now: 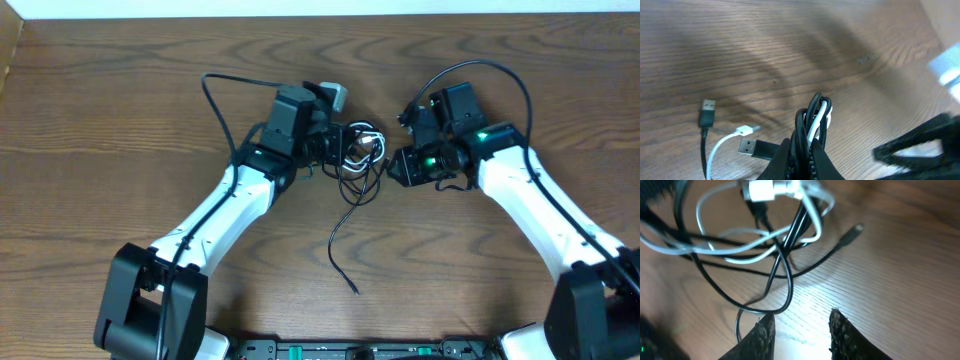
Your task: Untangle cables
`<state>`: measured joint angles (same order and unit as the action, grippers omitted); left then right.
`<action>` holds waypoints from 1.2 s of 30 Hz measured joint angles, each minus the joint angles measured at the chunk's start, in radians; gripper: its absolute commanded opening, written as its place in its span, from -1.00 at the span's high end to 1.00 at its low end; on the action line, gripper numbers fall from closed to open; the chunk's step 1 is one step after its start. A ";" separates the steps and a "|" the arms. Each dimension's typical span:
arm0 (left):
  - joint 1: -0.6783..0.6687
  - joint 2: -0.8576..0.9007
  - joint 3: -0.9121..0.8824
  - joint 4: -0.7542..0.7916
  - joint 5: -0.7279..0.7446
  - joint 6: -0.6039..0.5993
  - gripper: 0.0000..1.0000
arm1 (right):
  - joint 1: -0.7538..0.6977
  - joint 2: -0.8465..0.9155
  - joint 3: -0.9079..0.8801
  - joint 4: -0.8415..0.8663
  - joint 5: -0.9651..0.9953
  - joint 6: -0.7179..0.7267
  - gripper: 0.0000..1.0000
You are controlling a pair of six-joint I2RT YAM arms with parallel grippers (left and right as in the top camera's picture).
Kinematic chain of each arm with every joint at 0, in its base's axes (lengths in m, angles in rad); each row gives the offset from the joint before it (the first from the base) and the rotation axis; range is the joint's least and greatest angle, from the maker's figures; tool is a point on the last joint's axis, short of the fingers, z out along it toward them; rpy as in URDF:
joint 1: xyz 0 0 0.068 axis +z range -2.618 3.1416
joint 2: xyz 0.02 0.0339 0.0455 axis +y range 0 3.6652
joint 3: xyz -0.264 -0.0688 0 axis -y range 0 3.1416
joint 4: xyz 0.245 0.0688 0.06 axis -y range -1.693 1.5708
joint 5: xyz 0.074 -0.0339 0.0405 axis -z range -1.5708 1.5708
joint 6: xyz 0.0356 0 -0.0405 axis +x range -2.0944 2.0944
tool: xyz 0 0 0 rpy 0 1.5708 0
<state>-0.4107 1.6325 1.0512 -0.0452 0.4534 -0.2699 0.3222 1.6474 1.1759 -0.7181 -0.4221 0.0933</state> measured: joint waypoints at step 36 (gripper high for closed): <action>0.102 -0.003 0.000 -0.051 0.013 -0.115 0.85 | -0.101 0.145 0.001 0.171 -0.531 0.010 0.98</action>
<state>-0.3084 1.6291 1.0512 -0.0967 0.4667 -0.3851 0.2207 1.7924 1.1770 -0.5472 -0.9531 0.1028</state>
